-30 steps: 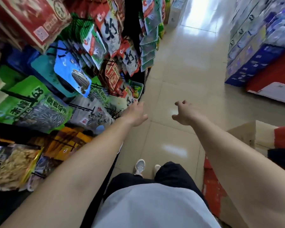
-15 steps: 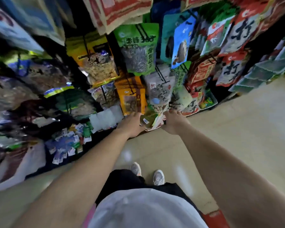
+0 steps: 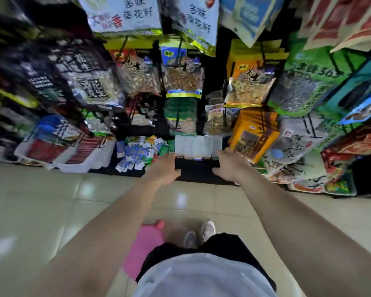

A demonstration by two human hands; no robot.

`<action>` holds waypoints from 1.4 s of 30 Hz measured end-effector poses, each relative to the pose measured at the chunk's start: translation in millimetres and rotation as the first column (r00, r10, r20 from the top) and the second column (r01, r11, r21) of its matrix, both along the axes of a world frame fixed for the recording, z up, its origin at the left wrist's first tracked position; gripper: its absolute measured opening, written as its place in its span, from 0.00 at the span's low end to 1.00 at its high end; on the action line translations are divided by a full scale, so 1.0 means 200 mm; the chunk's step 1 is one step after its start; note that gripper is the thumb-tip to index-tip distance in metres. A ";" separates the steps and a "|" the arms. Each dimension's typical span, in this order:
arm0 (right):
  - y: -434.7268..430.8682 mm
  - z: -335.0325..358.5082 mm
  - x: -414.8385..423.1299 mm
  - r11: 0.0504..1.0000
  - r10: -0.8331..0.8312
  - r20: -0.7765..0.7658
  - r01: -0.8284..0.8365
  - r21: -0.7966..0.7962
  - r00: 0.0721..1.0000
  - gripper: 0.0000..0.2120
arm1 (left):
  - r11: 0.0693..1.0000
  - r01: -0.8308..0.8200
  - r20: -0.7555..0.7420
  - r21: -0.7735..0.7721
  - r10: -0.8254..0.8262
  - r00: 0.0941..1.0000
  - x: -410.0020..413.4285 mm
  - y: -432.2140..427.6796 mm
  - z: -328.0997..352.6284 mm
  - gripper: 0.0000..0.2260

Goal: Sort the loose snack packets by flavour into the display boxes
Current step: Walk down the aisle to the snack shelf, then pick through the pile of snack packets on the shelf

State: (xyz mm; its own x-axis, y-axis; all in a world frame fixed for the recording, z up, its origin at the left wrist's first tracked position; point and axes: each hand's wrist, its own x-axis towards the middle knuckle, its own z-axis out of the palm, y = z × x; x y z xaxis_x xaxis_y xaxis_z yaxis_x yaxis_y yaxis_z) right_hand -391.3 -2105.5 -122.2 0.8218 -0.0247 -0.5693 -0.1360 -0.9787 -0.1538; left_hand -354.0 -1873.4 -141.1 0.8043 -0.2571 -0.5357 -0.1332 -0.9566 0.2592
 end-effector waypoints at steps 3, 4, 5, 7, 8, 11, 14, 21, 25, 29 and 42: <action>0.13 -0.02 0.12 0.997 0.069 -0.008 -0.069 0.018 0.998 0.33 | 0.997 -0.067 0.030 0.027 0.067 0.997 0.05 0.16 0.00 0.29; 0.17 -0.03 0.16 0.995 0.097 -0.015 -0.097 0.023 0.995 0.33 | 0.995 -0.093 0.042 0.027 0.092 0.995 0.06 0.21 -0.01 0.29; 0.21 -0.04 0.19 0.992 0.121 -0.017 -0.120 0.024 0.993 0.33 | 0.993 -0.114 0.051 0.022 0.113 0.992 0.07 0.25 -0.02 0.29; 0.30 -0.06 0.23 0.989 0.143 -0.025 -0.143 0.029 0.989 0.32 | 0.988 -0.151 0.039 0.020 0.150 0.988 0.09 0.33 -0.03 0.29; 0.35 -0.07 0.24 0.988 0.154 -0.025 -0.153 0.035 0.988 0.32 | 0.987 -0.160 0.035 0.023 0.159 0.987 0.09 0.37 -0.04 0.29; 0.48 -0.13 0.29 0.980 0.192 -0.036 -0.190 0.056 0.981 0.32 | 0.987 -0.150 0.022 0.048 0.150 0.989 0.14 0.48 -0.09 0.30; 0.62 -0.25 0.38 0.980 0.193 -0.016 -0.192 0.060 0.981 0.32 | 0.991 -0.123 0.025 0.057 0.122 0.992 0.25 0.59 -0.21 0.29; 0.99 -0.97 0.73 0.987 0.151 -0.026 -0.150 0.060 0.988 0.31 | 0.996 -0.040 0.045 0.082 0.036 0.998 0.65 0.95 -0.89 0.29; 1.26 -1.62 0.98 0.995 0.089 0.017 -0.090 0.053 0.996 0.32 | 0.994 0.033 0.067 0.107 -0.040 0.997 0.94 1.15 -1.55 0.30; 1.35 -2.14 1.04 0.999 0.054 0.013 -0.053 -0.011 0.998 0.35 | 0.997 0.038 0.084 0.074 -0.045 0.995 1.06 1.26 -2.09 0.33; 1.49 -2.50 0.81 0.998 -0.009 0.086 0.014 -0.068 0.996 0.36 | 0.993 0.090 0.153 -0.075 -0.078 0.985 0.85 1.44 -2.51 0.28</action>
State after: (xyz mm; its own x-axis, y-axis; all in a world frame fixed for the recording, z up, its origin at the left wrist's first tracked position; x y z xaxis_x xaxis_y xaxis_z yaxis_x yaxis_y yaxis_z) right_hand -230.0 -1806.7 -622.9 0.8666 -0.0712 -0.4938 -0.1367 -0.9858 -0.0978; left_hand -184.1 -1586.1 -643.5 0.8475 -0.3648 -0.3857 -0.2551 -0.9170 0.3068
